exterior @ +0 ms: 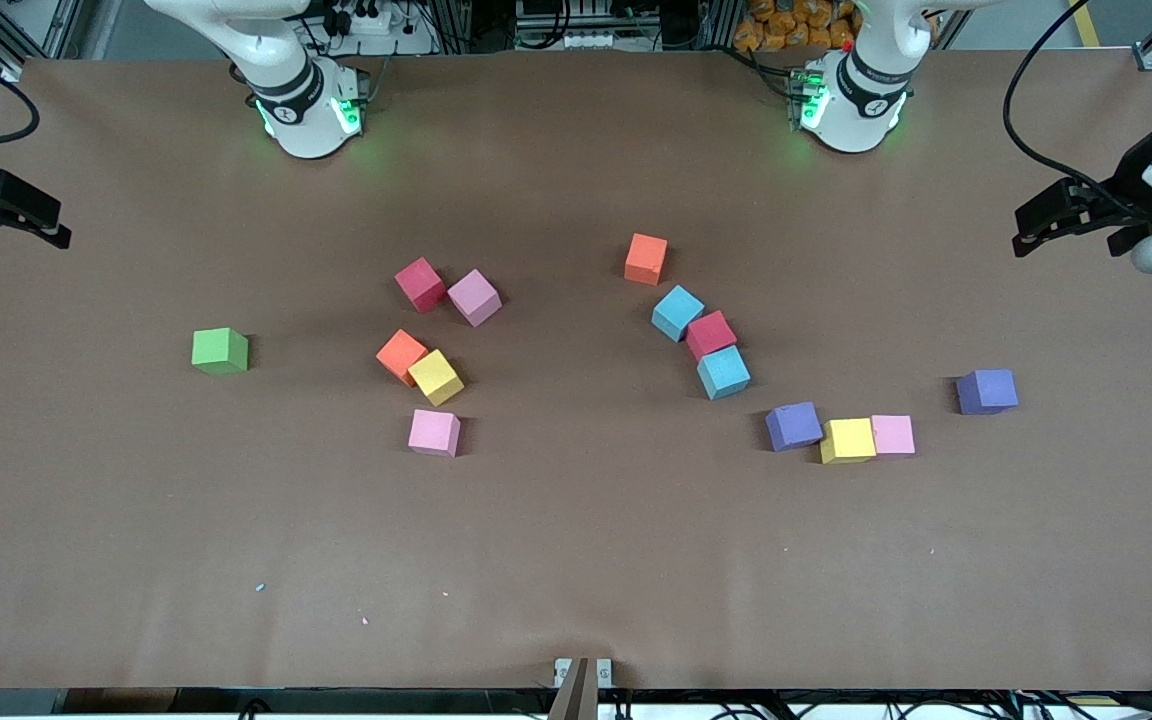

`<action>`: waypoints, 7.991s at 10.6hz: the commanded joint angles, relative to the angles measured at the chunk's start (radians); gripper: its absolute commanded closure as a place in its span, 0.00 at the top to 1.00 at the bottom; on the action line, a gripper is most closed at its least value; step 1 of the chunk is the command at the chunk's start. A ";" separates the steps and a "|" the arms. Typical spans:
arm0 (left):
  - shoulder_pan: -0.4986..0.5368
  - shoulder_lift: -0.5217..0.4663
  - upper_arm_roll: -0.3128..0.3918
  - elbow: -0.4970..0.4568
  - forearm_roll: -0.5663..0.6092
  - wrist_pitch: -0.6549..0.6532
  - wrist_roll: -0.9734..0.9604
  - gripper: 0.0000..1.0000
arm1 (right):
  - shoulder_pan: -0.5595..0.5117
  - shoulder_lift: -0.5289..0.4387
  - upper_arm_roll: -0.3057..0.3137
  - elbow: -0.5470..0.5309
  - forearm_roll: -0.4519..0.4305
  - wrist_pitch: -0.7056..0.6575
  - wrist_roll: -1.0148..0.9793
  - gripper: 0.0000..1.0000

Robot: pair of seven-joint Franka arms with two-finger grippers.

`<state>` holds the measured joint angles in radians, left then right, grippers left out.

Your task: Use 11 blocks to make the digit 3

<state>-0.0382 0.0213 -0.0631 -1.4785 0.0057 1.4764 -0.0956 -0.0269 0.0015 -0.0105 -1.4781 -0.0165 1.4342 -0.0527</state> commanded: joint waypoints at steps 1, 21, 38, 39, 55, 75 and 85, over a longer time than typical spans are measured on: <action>0.004 -0.012 -0.006 0.000 0.019 -0.011 0.002 1.00 | -0.004 0.000 0.001 0.013 -0.008 -0.011 -0.010 1.00; -0.052 0.028 -0.559 -0.447 -0.113 0.431 -0.269 1.00 | 0.065 0.049 0.004 -0.002 0.016 -0.012 -0.001 1.00; -0.154 0.408 -0.616 -0.763 0.154 1.015 -0.674 1.00 | 0.553 0.146 0.009 -0.698 0.087 0.960 -0.131 1.00; -0.160 0.413 -0.616 -0.763 0.155 1.018 -0.702 1.00 | 0.602 0.147 0.009 -0.732 0.087 1.000 -0.134 1.00; -0.307 0.494 -0.616 -0.606 0.204 1.009 -0.978 0.27 | 0.752 0.279 0.014 -0.944 0.138 1.319 -0.131 0.88; -0.354 0.618 -0.592 -0.522 0.306 1.015 -1.072 0.63 | 0.760 0.135 0.018 -0.972 0.138 1.166 -0.837 0.00; -0.321 0.528 -0.595 -0.522 0.294 0.977 -1.150 1.00 | 0.811 0.118 0.018 -1.010 0.153 1.181 -0.859 0.00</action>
<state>-0.3692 0.6099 -0.6538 -1.9906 0.2808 2.4857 -1.2071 0.7531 0.1583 0.0128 -2.4563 0.1028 2.6077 -0.8930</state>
